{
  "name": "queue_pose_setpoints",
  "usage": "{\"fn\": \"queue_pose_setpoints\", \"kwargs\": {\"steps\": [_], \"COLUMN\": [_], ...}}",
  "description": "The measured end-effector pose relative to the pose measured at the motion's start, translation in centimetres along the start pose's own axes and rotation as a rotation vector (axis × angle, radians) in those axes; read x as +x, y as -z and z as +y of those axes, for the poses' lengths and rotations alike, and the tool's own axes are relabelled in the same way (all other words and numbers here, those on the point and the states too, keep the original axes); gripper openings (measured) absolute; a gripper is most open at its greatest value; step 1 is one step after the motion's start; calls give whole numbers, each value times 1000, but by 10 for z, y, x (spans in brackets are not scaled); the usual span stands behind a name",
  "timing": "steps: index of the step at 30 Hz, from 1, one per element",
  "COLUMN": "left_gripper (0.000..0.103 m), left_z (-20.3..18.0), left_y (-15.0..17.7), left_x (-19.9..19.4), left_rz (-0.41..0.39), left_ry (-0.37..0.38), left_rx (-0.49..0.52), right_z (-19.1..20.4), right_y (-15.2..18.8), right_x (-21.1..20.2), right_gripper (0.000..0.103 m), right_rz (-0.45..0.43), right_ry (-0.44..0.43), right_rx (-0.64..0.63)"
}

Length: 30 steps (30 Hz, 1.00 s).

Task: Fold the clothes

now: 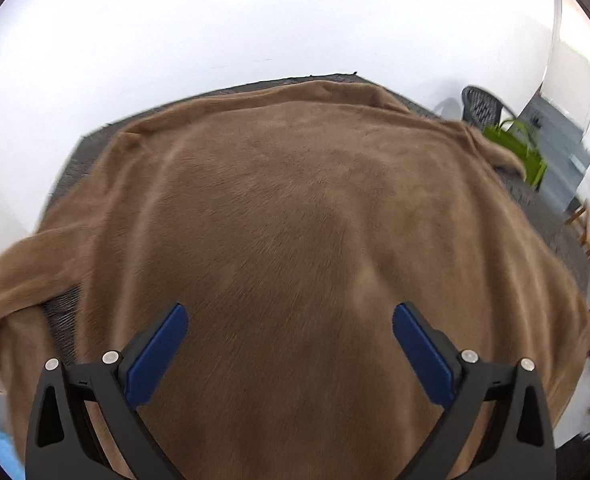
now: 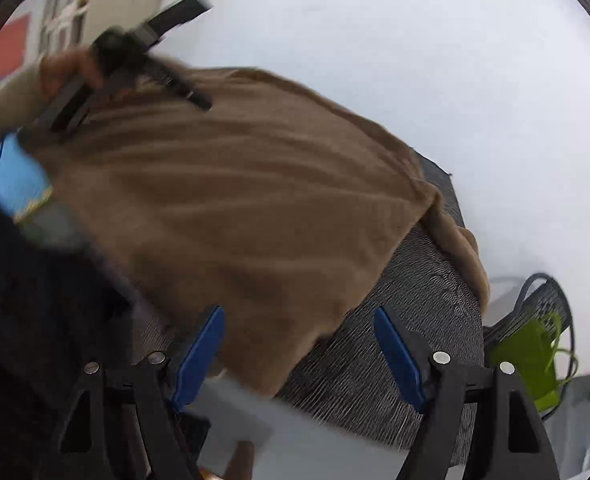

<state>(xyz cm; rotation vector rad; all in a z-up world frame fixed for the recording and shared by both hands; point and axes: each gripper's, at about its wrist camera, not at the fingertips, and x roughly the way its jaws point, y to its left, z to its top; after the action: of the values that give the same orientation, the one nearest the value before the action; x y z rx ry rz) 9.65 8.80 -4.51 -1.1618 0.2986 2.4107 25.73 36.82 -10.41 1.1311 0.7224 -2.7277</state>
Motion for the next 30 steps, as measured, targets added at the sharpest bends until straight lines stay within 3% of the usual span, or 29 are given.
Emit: {"fn": "queue_pose_setpoints", "kwargs": {"steps": [6, 8, 10, 12, 16, 22, 28, 30], "left_gripper": [103, 103, 103, 103, 103, 103, 103, 103], "left_z": [-4, -5, -5, -4, 5, 4, 7, 9], "left_y": [25, 31, 35, 39, 41, 44, 46, 46], "left_x": [-19, -20, -18, -15, -16, -12, -9, -9], "left_rz": [-2, -1, 5, 15, 19, 37, 53, 52], "left_ry": [-56, -72, -93, -122, -103, -104, -89, -84], "left_rx": [35, 30, 22, 10, -29, -30, -51, -60], "right_z": [8, 18, 33, 39, 45, 53, 59, 58], "right_y": [10, 8, 4, 1, 2, 12, 12, 12], "right_x": [-2, 5, 19, 26, 12, 32, 35, 35], "right_gripper": [74, 72, 64, 61, 61, 61, 61, 61], "right_rz": [-33, -37, -32, -43, -103, -64, -120, -133], "right_ry": [8, 64, 166, 164, 126, 307, 455, 457], "right_rx": [72, 11, -78, -96, -95, -177, -207, -193]}}
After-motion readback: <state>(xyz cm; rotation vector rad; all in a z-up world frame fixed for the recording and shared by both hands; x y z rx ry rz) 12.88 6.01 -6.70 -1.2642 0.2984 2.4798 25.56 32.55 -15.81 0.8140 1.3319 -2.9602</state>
